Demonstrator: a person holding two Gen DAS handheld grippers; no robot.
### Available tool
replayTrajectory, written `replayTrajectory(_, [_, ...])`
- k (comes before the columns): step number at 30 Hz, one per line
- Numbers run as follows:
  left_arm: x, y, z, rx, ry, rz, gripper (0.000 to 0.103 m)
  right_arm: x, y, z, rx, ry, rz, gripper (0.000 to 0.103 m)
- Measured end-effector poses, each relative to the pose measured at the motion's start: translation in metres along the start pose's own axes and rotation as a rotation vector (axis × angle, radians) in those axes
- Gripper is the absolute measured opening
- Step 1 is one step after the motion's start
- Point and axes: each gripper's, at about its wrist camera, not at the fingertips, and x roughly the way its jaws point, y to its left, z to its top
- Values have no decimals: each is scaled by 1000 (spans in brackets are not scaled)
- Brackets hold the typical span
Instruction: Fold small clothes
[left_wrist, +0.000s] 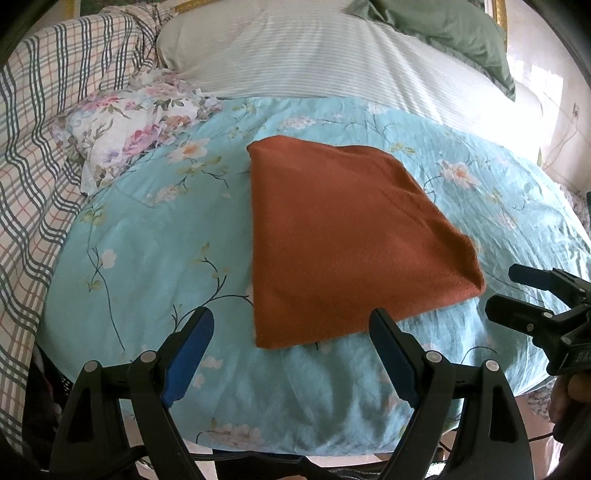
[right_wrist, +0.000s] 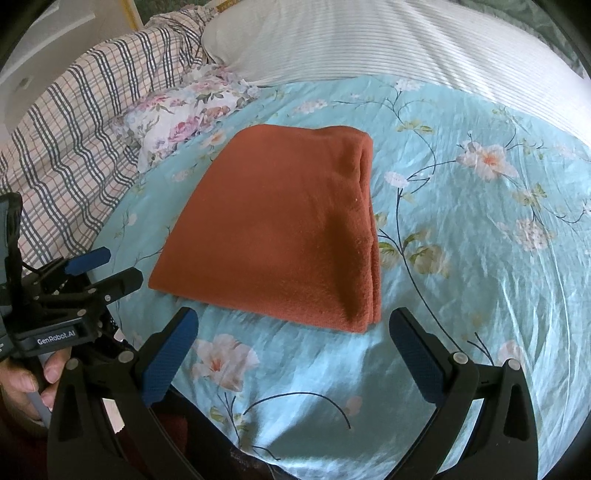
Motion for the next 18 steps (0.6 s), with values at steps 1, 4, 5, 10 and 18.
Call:
replayTrajectory(1, [0, 0, 0, -1, 0, 1, 86, 0, 1, 0, -2, 1, -1, 103])
replayTrajectory(4, [-1, 0, -1, -1, -1, 2, 86, 0, 3, -1, -4, 1, -3, 103])
replayTrajectory(5, [-1, 0, -1, -1, -2, 2, 86, 0, 4, -2, -5, 0, -2, 103])
replayTrajectory(10, [-1, -1, -1, 0, -4, -1, 86, -3, 7, -1, -13, -14, -4, 103])
replayTrajectory(18, [-6, 1, 2, -5, -18, -1, 86, -7, 6, 2, -11, -30, -6, 103])
